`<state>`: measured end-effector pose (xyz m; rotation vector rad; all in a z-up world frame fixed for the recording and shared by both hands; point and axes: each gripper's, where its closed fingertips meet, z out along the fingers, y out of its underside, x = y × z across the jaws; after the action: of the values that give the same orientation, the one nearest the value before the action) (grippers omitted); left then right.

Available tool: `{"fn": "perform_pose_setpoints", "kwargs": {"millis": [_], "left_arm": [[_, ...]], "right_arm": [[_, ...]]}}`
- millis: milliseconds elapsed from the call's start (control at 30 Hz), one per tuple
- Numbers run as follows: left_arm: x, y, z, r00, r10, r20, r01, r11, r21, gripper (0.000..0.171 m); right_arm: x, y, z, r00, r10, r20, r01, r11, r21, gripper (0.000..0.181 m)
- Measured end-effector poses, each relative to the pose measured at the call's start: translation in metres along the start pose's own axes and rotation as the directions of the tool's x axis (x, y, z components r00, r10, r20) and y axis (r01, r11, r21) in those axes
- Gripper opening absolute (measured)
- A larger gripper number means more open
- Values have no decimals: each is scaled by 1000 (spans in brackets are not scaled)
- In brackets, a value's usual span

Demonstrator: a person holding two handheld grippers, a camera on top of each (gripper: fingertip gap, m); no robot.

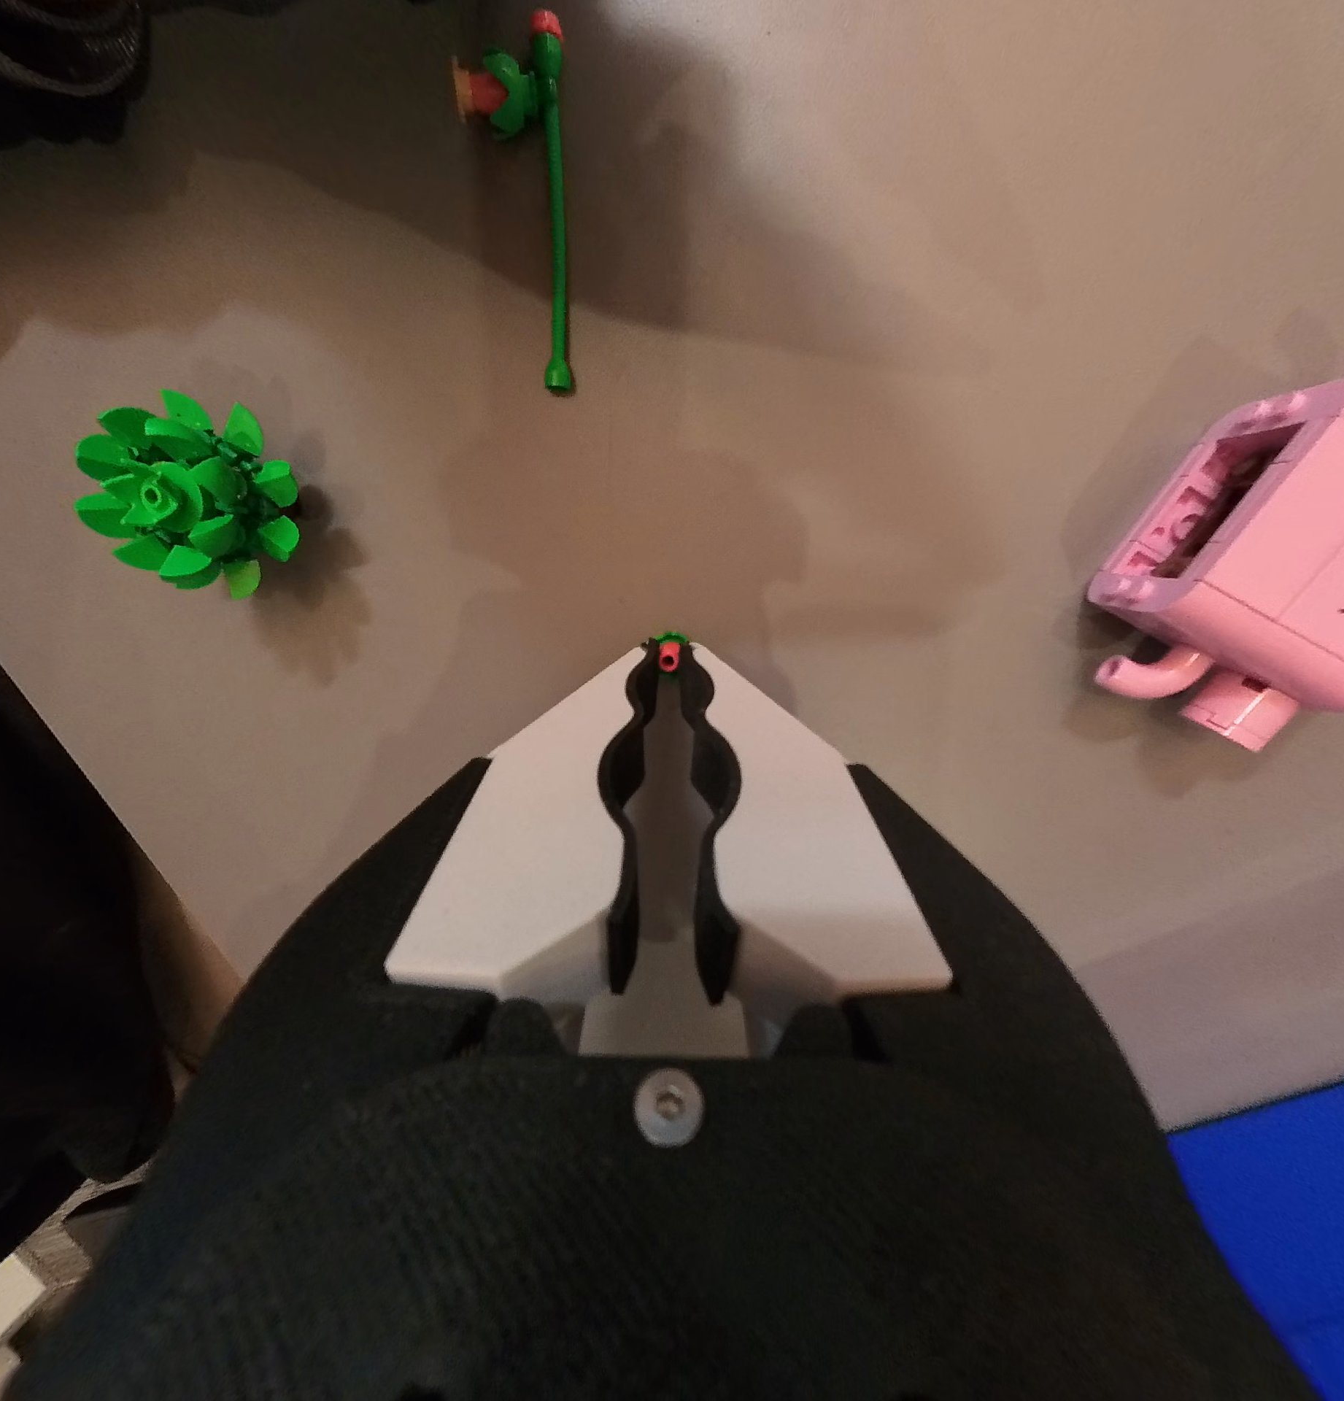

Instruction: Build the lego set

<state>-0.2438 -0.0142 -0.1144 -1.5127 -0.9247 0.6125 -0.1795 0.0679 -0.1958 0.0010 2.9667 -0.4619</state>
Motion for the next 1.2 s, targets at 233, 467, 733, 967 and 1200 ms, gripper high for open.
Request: {"fn": "perform_pose_setpoints", "kwargs": {"millis": [233,467,733,967,1200], "left_arm": [[-1,0,-1,1000,0,4,0,1000,2,8],[-2,-1,-1,1000,-4,6,4,1000,6,8],[-2,0,-1,1000,1,8,-1,1000,3,8],[0,-2,-2,1000,29,10,-29,1000,0,5],[2,0,-1,1000,27,1,-27,1000,-5,3]], "right_arm": [[0,1,1,1000,16,17,-15,1000,-26,4],[0,1,2,1000,13,17,-12,999,-36,4],[0,2,2,1000,-1,6,1,998,-67,4],[0,-3,2,1000,-5,9,5,999,32,4],[-1,-7,-9,1000,5,-22,-2,990,143,15]]}}
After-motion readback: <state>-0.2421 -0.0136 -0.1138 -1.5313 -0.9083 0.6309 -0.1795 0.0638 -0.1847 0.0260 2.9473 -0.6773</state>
